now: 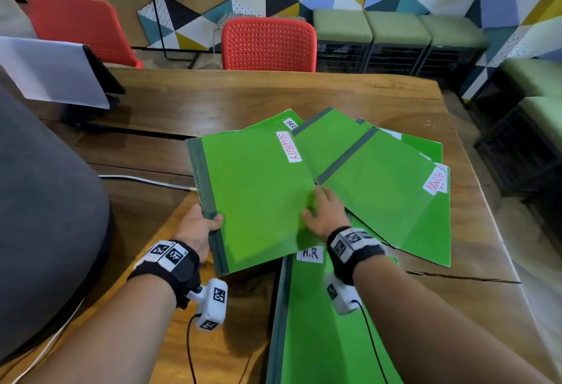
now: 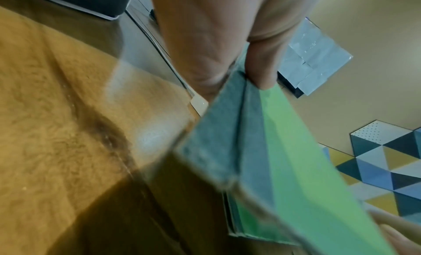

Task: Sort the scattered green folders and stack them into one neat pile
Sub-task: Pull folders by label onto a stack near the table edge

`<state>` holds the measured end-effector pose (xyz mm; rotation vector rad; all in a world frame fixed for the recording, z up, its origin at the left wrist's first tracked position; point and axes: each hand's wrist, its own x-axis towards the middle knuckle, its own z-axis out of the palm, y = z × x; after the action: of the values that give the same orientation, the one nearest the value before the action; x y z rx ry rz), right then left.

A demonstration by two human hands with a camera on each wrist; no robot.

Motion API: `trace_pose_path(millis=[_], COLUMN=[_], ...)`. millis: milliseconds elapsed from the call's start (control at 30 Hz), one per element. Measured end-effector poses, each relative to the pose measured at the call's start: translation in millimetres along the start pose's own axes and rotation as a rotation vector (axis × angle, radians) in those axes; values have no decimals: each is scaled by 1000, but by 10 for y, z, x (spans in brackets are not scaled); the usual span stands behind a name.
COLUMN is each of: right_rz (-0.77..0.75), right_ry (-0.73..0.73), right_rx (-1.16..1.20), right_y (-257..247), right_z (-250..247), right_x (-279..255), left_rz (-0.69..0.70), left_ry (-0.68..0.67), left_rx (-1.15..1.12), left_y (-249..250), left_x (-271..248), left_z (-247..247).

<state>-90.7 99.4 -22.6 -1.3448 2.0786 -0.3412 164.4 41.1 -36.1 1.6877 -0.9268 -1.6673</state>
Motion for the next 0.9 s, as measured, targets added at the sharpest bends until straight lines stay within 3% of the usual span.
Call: trace_pose_path(millis=[67,133,300,433,667,900], right_rz=[186,253,305,414,392,228], right_ry=[-39,-74,91,112,158,76], right_rx=[362,564,525,396,609,740], right_y=[120,215,481,737,802,256], right_z=[-105,-184,-289,-227,-329,-270], right_x=[77,83,34,-39,-1,113], left_rz=[1,-23,-185,-308,5,248], left_ry=[-68,-97,53,78,320,343], left_rx=[-14,1,215,164,380,116], left_y=[25,21,-83,-156,177,245], left_x=[-29,16,305,423,390,441], left_z=[8,71,293,415,200,-498])
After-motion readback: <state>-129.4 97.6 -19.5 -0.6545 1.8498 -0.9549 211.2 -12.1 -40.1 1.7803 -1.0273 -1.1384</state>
